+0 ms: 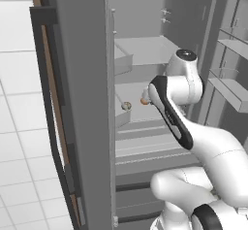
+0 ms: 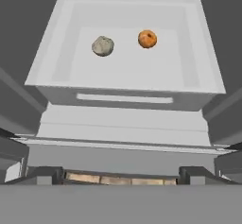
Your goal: Move the dumpling and tangerine from the second highest shelf to the top shelf to make space. Then, place the pitcher from the counter on the cleared second highest shelf.
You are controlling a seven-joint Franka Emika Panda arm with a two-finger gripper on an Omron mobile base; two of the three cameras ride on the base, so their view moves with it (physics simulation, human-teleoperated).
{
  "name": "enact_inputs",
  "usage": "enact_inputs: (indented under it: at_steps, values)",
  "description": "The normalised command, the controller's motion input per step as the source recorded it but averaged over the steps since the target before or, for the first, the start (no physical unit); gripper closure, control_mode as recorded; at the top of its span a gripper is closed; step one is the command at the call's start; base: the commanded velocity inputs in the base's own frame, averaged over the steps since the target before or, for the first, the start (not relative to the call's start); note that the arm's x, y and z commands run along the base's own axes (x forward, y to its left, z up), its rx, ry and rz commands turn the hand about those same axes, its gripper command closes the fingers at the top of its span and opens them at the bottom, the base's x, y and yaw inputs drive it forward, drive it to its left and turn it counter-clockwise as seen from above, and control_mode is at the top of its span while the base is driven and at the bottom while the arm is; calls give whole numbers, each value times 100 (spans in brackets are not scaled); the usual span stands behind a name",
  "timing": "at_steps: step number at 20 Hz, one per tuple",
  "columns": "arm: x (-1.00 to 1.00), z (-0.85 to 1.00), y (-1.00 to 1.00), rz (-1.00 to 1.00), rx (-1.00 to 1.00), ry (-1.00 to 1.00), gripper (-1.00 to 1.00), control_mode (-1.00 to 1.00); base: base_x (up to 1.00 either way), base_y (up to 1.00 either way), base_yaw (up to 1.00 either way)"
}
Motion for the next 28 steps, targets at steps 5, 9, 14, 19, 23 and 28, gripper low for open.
enact_inputs:
  at_steps: [5, 9, 14, 19, 23, 28]
  values:
    - [13, -52, 14, 0, 0, -15, -100, -100, 0, 0, 0]
    - [30, -13, 23, 0, 0, -7, -100, -100, 0, 0, 0]
    - [42, 0, 8, 0, 0, -1, -100, -100, 0, 0, 0]
    - [44, -1, 3, 0, 0, 0, -100, -100, 0, 0, 0]
    - [42, -20, 15, 0, 0, 0, -100, -100, 0, 0, 0]
    - [36, -30, 20, 0, 0, 0, -100, -100, 0, 0, 0]
